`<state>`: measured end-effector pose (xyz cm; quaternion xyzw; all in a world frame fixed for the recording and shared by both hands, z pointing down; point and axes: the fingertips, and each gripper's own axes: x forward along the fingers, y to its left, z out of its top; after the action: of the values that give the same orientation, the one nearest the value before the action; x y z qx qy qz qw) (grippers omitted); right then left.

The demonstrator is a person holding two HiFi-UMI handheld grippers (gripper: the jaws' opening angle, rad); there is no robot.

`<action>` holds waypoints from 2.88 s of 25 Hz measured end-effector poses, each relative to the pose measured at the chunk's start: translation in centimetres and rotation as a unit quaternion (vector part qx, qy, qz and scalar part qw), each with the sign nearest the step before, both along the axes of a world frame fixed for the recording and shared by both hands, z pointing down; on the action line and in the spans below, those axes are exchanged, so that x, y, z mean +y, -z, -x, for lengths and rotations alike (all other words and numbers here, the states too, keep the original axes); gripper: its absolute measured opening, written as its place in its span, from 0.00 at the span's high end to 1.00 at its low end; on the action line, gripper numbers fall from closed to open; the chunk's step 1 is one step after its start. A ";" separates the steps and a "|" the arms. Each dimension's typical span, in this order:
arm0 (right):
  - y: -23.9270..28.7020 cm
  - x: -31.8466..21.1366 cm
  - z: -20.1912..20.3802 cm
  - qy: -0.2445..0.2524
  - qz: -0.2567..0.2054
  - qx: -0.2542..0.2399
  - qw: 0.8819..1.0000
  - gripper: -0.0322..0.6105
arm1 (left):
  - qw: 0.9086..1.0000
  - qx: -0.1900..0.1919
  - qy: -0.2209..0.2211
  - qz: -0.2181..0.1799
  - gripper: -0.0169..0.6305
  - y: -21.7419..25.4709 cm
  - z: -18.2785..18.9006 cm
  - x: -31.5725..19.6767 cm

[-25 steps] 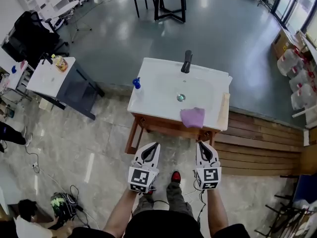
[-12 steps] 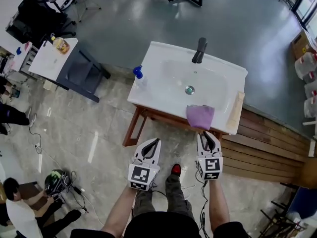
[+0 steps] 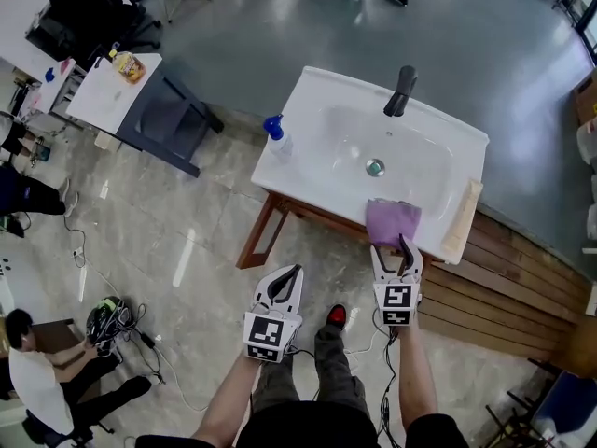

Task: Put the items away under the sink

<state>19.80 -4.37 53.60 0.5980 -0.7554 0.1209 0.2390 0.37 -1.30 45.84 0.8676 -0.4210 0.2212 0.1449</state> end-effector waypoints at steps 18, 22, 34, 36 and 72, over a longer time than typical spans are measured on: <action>-2.4 -1.2 -1.8 -0.036 0.012 0.047 0.998 0.74 | 0.999 -0.015 0.045 0.009 0.96 -1.6 2.6 1.1; -2.0 -1.2 -2.3 -0.040 0.013 0.008 0.999 0.80 | 0.999 -0.007 0.042 -0.003 0.96 -0.6 2.2 1.1; 5.5 0.4 -2.0 -0.046 -0.067 -0.015 0.997 0.81 | 0.999 -0.001 0.036 -0.037 0.96 3.1 2.6 1.9; 7.2 1.0 -1.5 -0.041 -0.080 -0.015 0.996 0.81 | 0.998 0.004 0.037 -0.042 0.96 3.9 2.8 2.2; -1.2 4.4 14.0 -0.010 -0.077 0.002 0.997 0.81 | 0.997 0.052 -0.037 -0.035 0.96 -5.7 6.9 -1.6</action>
<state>5.84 0.02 54.80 0.6220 -0.7563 0.0637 0.1925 -6.56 -2.95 51.52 0.8976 -0.3879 0.1661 0.1274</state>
